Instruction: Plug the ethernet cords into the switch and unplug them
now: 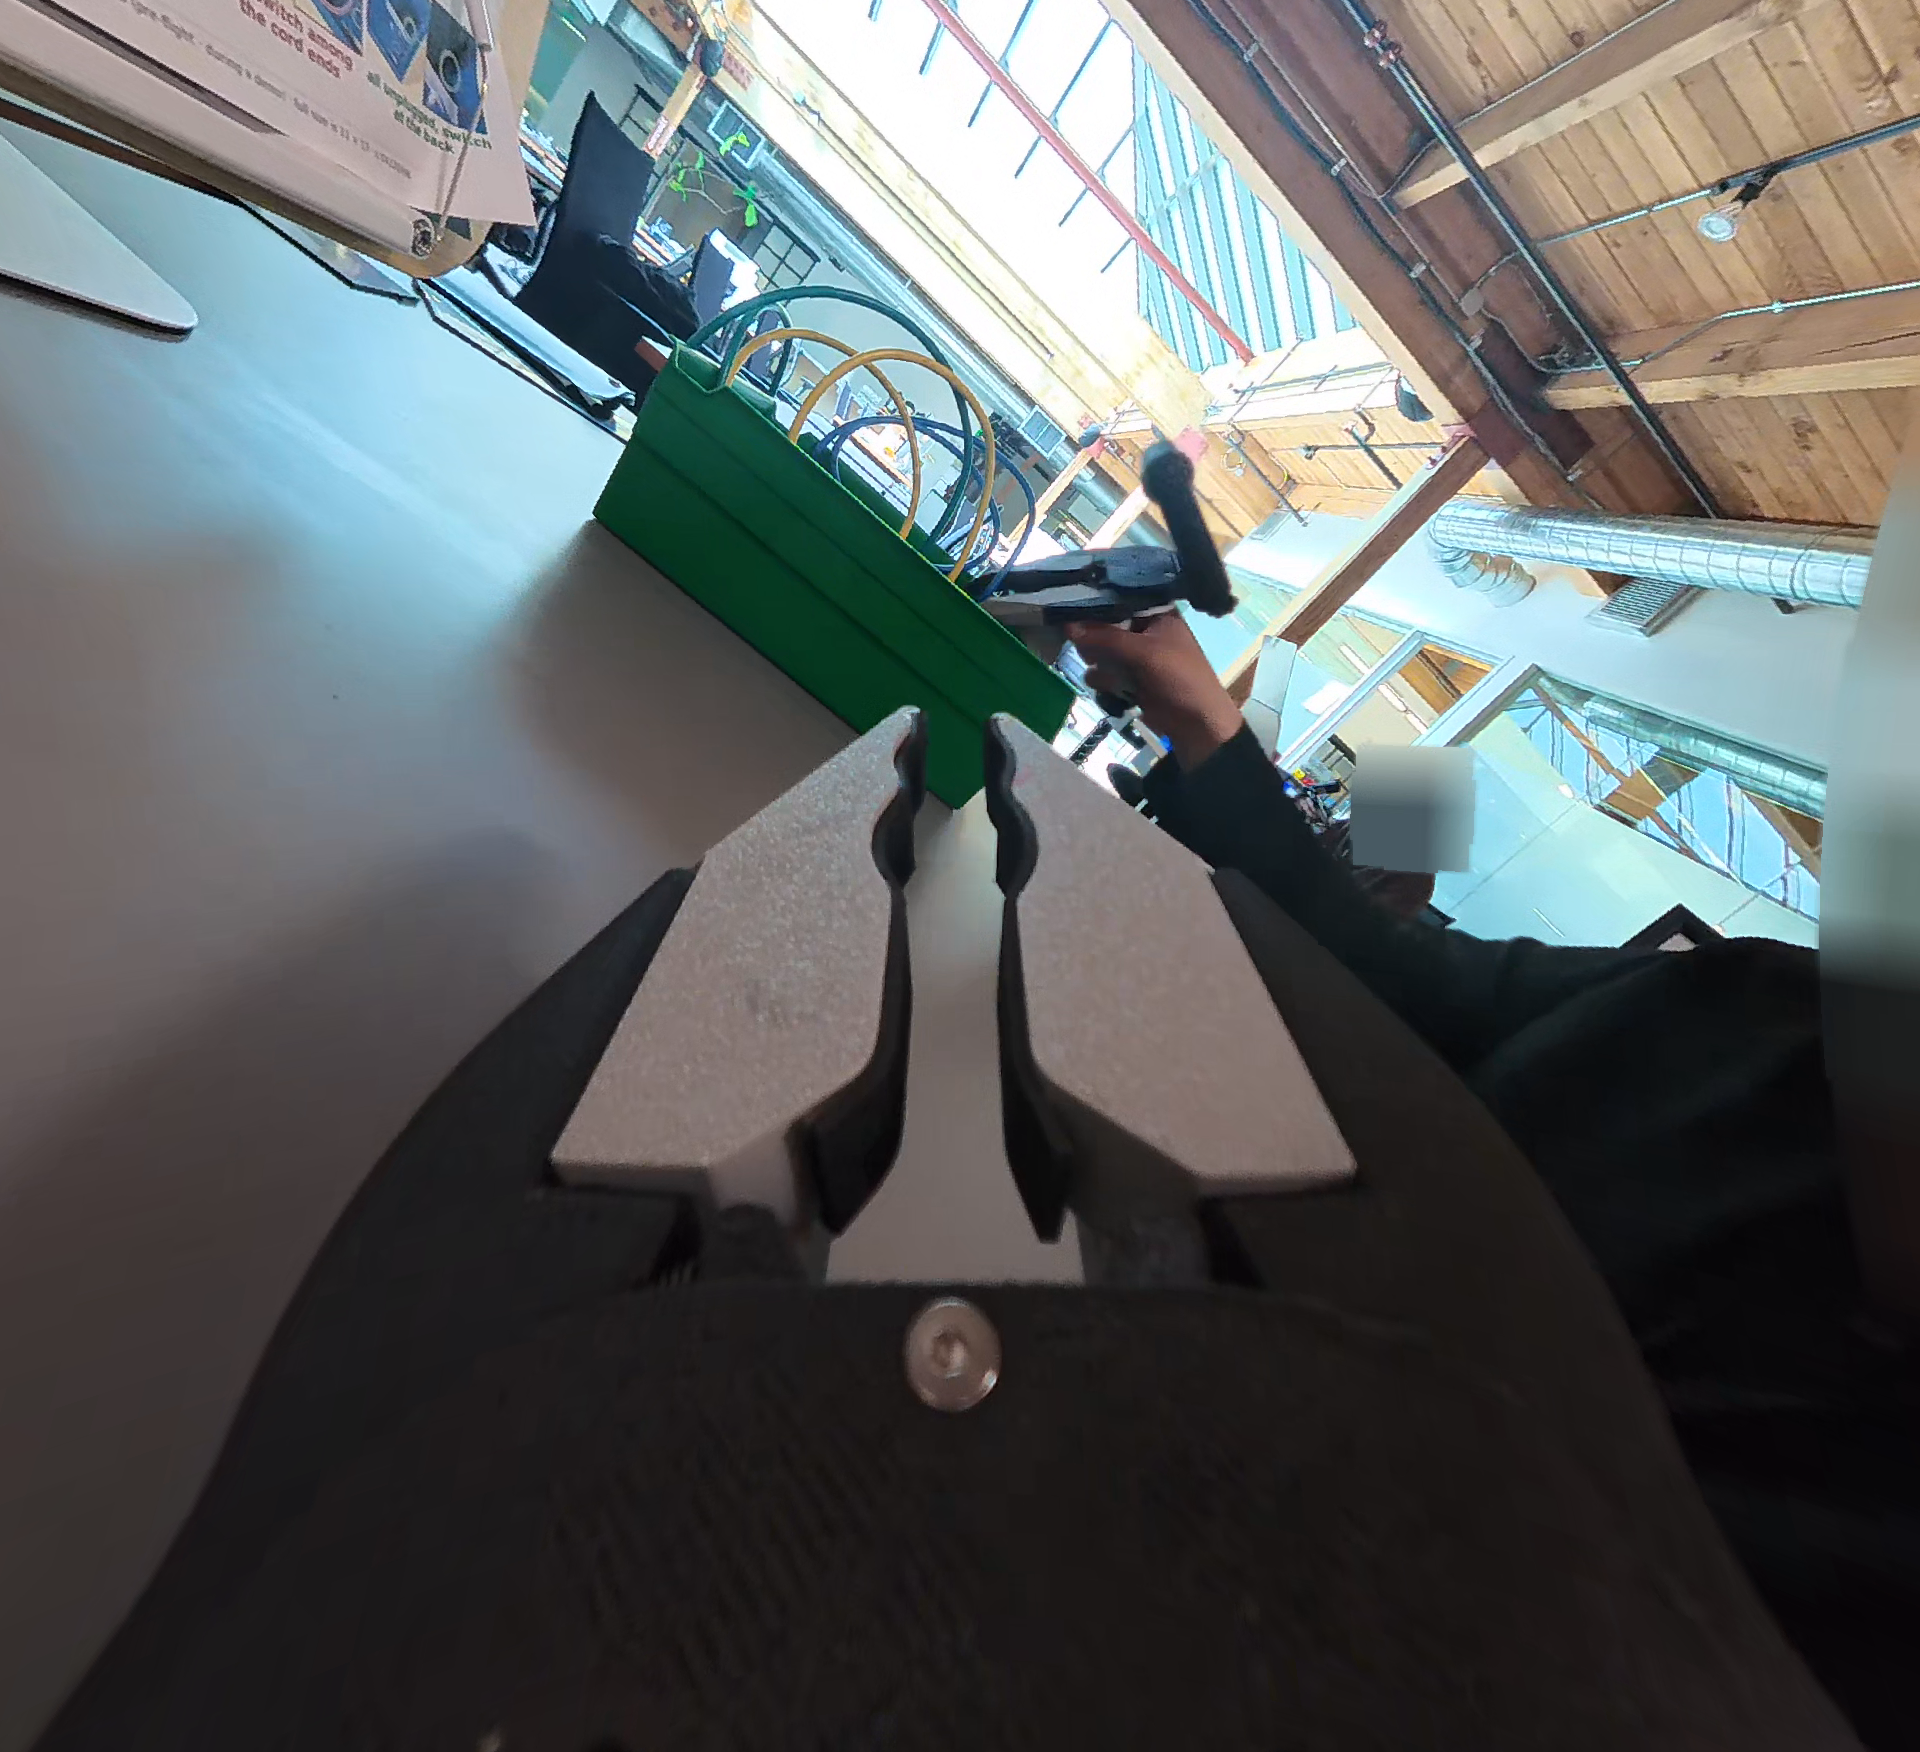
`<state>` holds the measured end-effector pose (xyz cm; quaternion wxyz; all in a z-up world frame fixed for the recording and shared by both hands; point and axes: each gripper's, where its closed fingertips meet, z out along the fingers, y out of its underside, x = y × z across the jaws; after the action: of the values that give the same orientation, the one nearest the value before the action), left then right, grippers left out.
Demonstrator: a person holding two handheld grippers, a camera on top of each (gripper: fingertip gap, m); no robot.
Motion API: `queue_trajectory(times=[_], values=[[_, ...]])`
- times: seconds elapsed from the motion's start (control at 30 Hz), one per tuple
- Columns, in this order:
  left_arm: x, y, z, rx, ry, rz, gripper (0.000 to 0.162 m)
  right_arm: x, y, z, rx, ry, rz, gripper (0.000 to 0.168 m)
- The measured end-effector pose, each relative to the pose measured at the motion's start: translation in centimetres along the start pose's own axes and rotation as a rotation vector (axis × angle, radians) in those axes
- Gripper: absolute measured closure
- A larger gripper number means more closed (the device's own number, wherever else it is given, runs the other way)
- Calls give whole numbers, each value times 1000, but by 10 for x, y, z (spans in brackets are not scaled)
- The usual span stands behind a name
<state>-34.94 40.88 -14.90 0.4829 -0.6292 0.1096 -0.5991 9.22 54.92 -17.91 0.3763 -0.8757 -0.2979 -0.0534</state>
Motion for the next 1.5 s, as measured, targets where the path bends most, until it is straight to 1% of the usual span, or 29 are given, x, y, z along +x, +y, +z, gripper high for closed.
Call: queue_trajectory(times=[0.07,0.1,0.13,0.17,0.23,0.33,0.43,0.5,0.57,0.6,0.67,0.77,0.83,0.87,0.9,0.97,1.03,1.07,1.1,1.13,1.2,1.27,1.3,1.33,1.4,1.47,1.5], values=[[0,1,0,-4,1,-1,154,7,2,3,-45,75,-120,149],[0,0,0,-4,2,-2,155,3,-1,1,-47,53,-141,154],[0,0,0,-2,3,-2,155,-5,-7,-3,-23,-6,-122,161],[0,0,0,-2,4,-3,155,-10,-14,-10,1,-59,-98,165],[0,1,1,-8,7,-7,155,-10,-31,-25,28,-94,-107,166],[0,3,3,-23,10,-11,154,-2,-59,-42,-3,-49,-209,167],[0,3,3,-21,8,-6,154,5,-99,-55,-26,47,-392,166],[0,2,2,-16,7,-9,154,-5,-129,-54,-10,49,-516,166],[0,2,3,-18,7,-9,154,-24,-145,-36,-25,-23,-614,166],[0,3,3,-20,7,-8,154,-31,-147,-21,-53,-62,-632,166],[0,4,3,-26,6,-1,154,-43,-137,18,-109,-153,-661,166],[2,5,4,-33,10,2,154,-53,-91,77,-288,-295,-566,165],[2,5,4,-34,14,0,154,-64,-86,83,-281,-400,-458,167],[3,5,4,-38,15,2,153,-65,-86,78,-278,-427,-414,160],[3,7,4,-46,15,8,152,-66,-88,69,-261,-465,-383,150],[4,10,6,-72,4,25,146,-62,-88,46,-210,-497,-359,132],[3,17,10,-113,-24,57,131,-46,-90,24,-124,-457,-332,119],[2,21,12,-139,-54,81,120,-40,-90,10,-68,-453,-302,112],[1,26,14,-169,-89,116,113,-36,-89,-4,-12,-456,-262,102],[1,30,16,-192,-129,171,110,-34,-87,-16,44,-458,-211,93],[11,33,19,-177,-229,303,104,-42,-84,-43,185,-518,-112,85],[39,37,23,-156,-272,401,97,-57,-81,-73,353,-592,-46,77],[49,40,21,-161,-324,419,97,-65,-79,-83,419,-615,-21,72],[56,43,16,-176,-400,422,100,-75,-74,-90,462,-643,0,68],[74,48,-3,-206,-541,424,98,-101,-63,-98,497,-717,36,63],[95,44,-34,-182,-689,465,96,-127,-53,-95,490,-752,65,57],[103,39,-56,-155,-783,497,93,-137,-49,-89,482,-743,72,55]])
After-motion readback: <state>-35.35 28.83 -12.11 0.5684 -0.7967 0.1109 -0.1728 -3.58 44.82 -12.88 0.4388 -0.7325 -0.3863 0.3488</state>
